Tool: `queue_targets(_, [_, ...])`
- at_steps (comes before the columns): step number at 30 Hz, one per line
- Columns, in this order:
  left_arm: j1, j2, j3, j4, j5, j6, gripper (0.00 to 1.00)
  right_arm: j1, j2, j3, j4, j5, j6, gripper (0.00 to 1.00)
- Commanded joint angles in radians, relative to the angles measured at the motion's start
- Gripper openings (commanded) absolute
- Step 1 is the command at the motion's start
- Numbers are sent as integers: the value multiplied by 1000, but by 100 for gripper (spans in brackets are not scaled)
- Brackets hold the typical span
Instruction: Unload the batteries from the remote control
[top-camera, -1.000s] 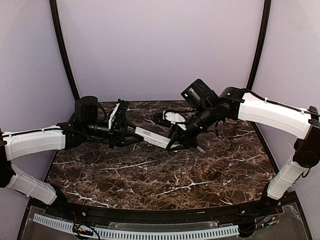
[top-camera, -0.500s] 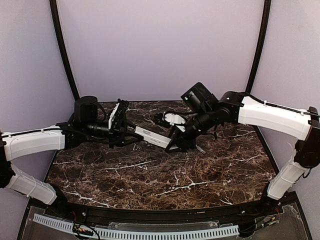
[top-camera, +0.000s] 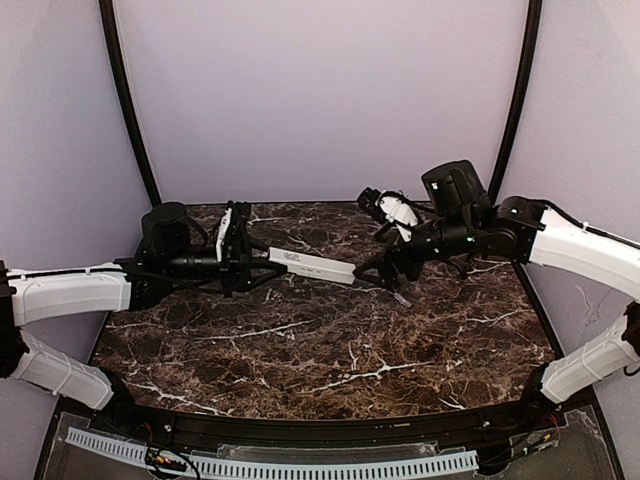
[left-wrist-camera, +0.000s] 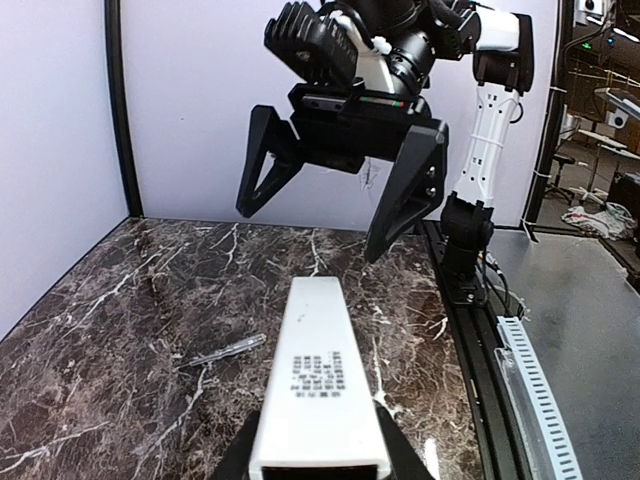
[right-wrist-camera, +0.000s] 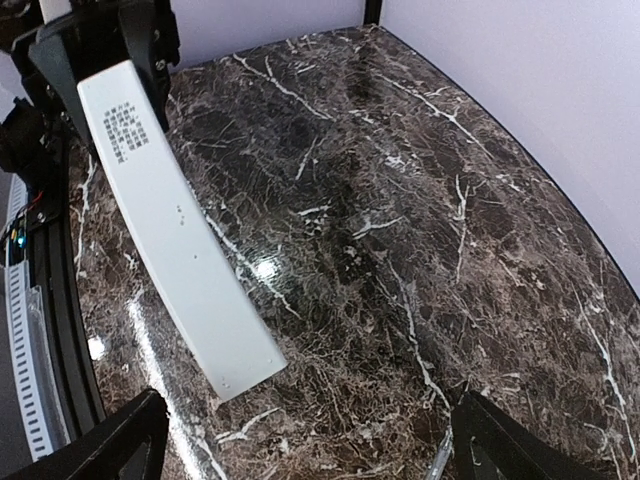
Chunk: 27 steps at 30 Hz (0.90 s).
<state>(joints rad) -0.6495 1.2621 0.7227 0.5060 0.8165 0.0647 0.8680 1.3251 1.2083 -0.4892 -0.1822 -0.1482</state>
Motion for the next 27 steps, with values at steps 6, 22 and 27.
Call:
queue_targets(6, [-8,1,-86,147,-192,64,0,-100,-61,-102,150,65,201,99])
queue_targets(22, [-10,-2,-146,386,-120,98,0,-287,42,61,84,-498,610,99])
queue_targets(27, [-10,12,-141,472,-83,-2,0,-289,71,97,45,-540,709,99])
